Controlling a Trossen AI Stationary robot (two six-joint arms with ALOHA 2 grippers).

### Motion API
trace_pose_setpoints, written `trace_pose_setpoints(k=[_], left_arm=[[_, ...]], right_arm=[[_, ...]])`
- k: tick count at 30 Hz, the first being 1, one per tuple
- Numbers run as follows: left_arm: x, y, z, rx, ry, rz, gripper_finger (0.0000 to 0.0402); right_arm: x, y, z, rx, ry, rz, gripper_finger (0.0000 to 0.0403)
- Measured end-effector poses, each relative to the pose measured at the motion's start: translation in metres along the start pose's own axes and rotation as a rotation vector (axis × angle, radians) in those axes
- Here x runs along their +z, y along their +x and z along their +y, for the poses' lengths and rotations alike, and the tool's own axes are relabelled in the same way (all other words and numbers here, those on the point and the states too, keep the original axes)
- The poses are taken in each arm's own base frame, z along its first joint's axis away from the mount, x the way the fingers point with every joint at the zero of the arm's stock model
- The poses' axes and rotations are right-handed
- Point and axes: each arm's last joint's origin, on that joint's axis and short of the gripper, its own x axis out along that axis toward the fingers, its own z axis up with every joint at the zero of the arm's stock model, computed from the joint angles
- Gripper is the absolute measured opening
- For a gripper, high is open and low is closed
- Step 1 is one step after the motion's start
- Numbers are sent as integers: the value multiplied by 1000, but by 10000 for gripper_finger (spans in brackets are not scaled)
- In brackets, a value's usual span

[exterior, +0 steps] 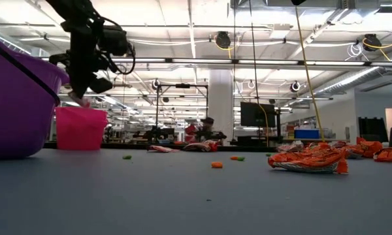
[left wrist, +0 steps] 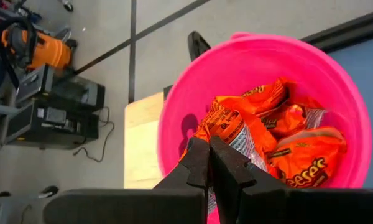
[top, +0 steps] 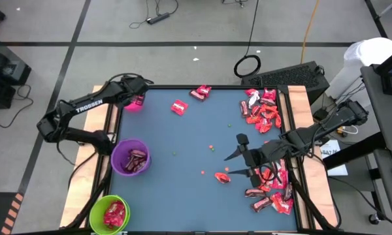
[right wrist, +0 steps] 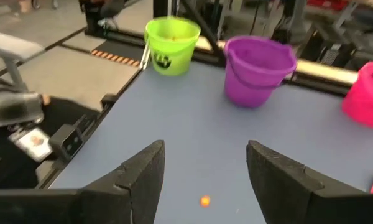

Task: Organize candy in baskets
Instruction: Put the orange chocolate into the pink bucket

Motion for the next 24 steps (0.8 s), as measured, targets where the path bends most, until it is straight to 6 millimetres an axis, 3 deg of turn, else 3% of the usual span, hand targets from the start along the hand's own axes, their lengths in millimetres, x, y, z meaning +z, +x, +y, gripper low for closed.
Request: trace_pose_setpoints(k=[10, 18, 24], left_arm=[[2, 3, -5, -118, -17, 17, 23], [4, 1, -8, -215, 22, 29, 131], [16, -14, -3, -254, 28, 13, 205]], right_arm=[[6, 0, 0, -2, -11, -64, 215], [5, 0, 0, -1, -13, -54, 215], [5, 0, 0, -1, -30, -56, 215]])
